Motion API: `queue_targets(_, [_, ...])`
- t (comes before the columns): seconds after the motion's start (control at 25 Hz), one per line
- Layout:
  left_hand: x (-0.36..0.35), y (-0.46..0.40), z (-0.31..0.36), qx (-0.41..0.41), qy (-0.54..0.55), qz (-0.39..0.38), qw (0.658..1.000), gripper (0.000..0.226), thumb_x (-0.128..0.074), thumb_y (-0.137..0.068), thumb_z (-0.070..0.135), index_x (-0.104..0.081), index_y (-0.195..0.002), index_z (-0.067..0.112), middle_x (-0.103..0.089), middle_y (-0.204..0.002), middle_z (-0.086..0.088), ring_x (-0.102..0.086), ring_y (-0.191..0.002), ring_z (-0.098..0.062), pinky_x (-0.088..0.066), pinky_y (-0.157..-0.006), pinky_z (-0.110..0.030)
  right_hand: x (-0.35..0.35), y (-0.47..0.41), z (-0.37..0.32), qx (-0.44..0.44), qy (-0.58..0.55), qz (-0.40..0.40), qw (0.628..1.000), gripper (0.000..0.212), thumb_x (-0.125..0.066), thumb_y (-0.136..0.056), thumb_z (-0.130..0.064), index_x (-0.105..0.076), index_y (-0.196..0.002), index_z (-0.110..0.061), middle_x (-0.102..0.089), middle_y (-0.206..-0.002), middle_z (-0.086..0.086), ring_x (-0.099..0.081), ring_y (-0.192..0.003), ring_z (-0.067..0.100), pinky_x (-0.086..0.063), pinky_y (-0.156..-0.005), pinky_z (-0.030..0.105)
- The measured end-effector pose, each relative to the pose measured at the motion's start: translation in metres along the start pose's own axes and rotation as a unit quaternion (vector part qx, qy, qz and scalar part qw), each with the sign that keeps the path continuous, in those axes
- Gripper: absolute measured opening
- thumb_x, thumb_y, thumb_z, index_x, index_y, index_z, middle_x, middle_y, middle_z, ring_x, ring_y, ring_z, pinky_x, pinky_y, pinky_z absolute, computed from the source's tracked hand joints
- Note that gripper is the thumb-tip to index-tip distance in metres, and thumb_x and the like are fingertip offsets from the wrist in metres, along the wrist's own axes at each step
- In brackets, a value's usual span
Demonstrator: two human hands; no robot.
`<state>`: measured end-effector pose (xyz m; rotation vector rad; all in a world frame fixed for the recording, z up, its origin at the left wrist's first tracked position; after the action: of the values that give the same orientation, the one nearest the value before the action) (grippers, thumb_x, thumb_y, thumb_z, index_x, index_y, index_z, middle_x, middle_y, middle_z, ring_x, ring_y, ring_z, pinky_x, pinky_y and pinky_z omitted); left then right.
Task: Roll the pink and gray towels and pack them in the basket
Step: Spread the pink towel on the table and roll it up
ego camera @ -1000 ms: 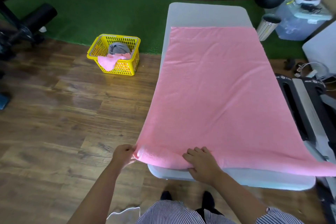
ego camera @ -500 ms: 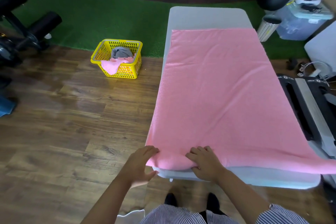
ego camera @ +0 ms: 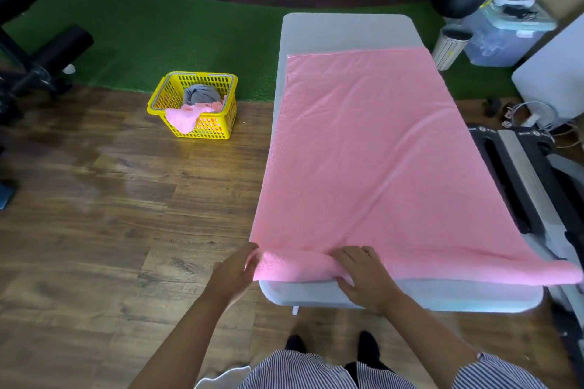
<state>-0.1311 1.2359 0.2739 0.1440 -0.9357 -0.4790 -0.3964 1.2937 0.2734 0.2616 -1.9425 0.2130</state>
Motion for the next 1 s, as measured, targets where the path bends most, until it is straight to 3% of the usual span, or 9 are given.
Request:
queue_targets(0.12, [-0.001,0.001,0.008,-0.067,-0.111,0.145,0.981,0.027,-0.035,-0.096,0.035,-0.048,-0.119,0.032,-0.054,-0.121,0.001,-0.056,-0.105,-0.02,-0.048,-0.083,-0.044,0.0,0.005,0.003,0.007,-0.035,0.022,0.999,0.036,-0.048,-0.075,-0.035,-0.054,-0.108,-0.022,-0.067,-0.095,-0.005,-0.052,-0.088,0.01,-0.039,-0.079,0.026])
queue_targets(0.2, [-0.016,0.007,0.019,-0.181,-0.176,0.145,0.957,0.034,-0.046,-0.089,0.038,-0.056,-0.12,0.028,-0.057,-0.122,0.001,-0.056,-0.112,-0.022,-0.044,-0.094,-0.047,0.001,0.002,0.006,-0.022,-0.076,0.003,0.997,0.044,-0.045,-0.077,-0.041,-0.059,-0.112,-0.018,-0.067,-0.102,-0.003,-0.056,-0.094,0.016,-0.034,-0.084,0.029])
queue_targets(0.28, [-0.031,0.013,0.026,-0.235,-0.217,0.099,0.942,0.043,-0.053,-0.083,0.041,-0.055,-0.123,0.027,-0.057,-0.125,0.004,-0.052,-0.119,-0.018,-0.038,-0.102,-0.05,0.001,0.0,0.011,-0.046,-0.094,-0.025,0.994,0.054,-0.042,-0.077,-0.049,-0.06,-0.116,-0.016,-0.065,-0.11,-0.002,-0.056,-0.101,0.019,-0.029,-0.09,0.029])
queue_targets(0.4, [-0.029,0.011,0.029,-0.208,-0.217,0.113,0.947,0.042,-0.046,-0.079,0.027,-0.054,-0.121,0.029,-0.06,-0.114,0.007,-0.057,-0.106,-0.015,-0.043,-0.097,-0.05,0.005,0.01,0.022,-0.039,-0.068,-0.016,0.997,0.055,-0.046,-0.08,-0.052,-0.057,-0.122,-0.018,-0.061,-0.118,-0.006,-0.054,-0.108,0.013,-0.027,-0.096,0.025])
queue_targets(0.52, [-0.027,0.007,0.036,-0.197,-0.239,0.132,0.942,0.04,-0.045,-0.077,0.025,-0.06,-0.114,0.028,-0.061,-0.102,0.008,-0.059,-0.094,-0.016,-0.036,-0.098,-0.043,0.013,0.037,0.052,-0.028,-0.01,-0.002,1.0,0.049,-0.049,-0.08,-0.041,-0.05,-0.126,-0.022,-0.059,-0.122,-0.007,-0.051,-0.111,0.011,-0.03,-0.102,0.03])
queue_targets(0.68, [-0.032,0.001,0.044,-0.16,-0.248,0.14,0.945,0.041,-0.042,-0.075,0.027,-0.059,-0.113,0.025,-0.063,-0.097,0.005,-0.063,-0.089,-0.021,-0.046,-0.092,-0.049,0.046,0.084,0.115,-0.09,0.042,0.009,0.995,0.058,-0.046,-0.071,-0.026,-0.044,-0.128,-0.024,-0.06,-0.117,-0.002,-0.044,-0.11,0.01,-0.025,-0.103,0.035])
queue_targets(0.8, [-0.04,-0.001,0.05,-0.135,-0.264,0.145,0.944,0.04,-0.041,-0.075,0.028,-0.056,-0.112,0.023,-0.065,-0.093,0.001,-0.064,-0.087,-0.025,-0.048,-0.088,-0.051,0.067,0.121,0.162,-0.138,0.077,0.0,0.987,0.064,-0.059,-0.064,-0.016,-0.046,-0.127,-0.022,-0.061,-0.115,0.0,-0.05,-0.11,0.016,-0.031,-0.104,0.039])
queue_targets(0.92, [-0.046,-0.004,0.055,-0.101,-0.293,0.166,0.936,0.037,-0.042,-0.075,0.027,-0.063,-0.104,0.018,-0.065,-0.087,-0.002,-0.064,-0.083,-0.028,-0.046,-0.088,-0.052,0.084,0.152,0.207,-0.194,0.103,-0.028,0.975,0.067,-0.06,-0.056,-0.016,-0.049,-0.121,-0.02,-0.064,-0.11,0.004,-0.062,-0.101,0.025,-0.046,-0.087,0.05])
queue_targets(1.0, [-0.049,-0.007,0.059,-0.085,-0.308,0.178,0.931,0.037,-0.042,-0.074,0.024,-0.065,-0.101,0.014,-0.065,-0.085,-0.005,-0.064,-0.08,-0.03,-0.047,-0.085,-0.052,0.086,0.166,0.231,-0.233,0.08,-0.032,0.969,0.062,-0.06,-0.054,-0.009,-0.056,-0.116,-0.008,-0.063,-0.107,0.014,-0.063,-0.095,0.035,-0.049,-0.081,0.053])
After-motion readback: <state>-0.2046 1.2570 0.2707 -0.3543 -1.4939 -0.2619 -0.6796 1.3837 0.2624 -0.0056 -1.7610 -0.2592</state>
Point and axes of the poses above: each hand's wrist, its own y-axis away from the middle knuckle, its own x-axis out of the back of the hand, z = x × y, the point moved 4 cm from there along -y, towards the middle knuckle
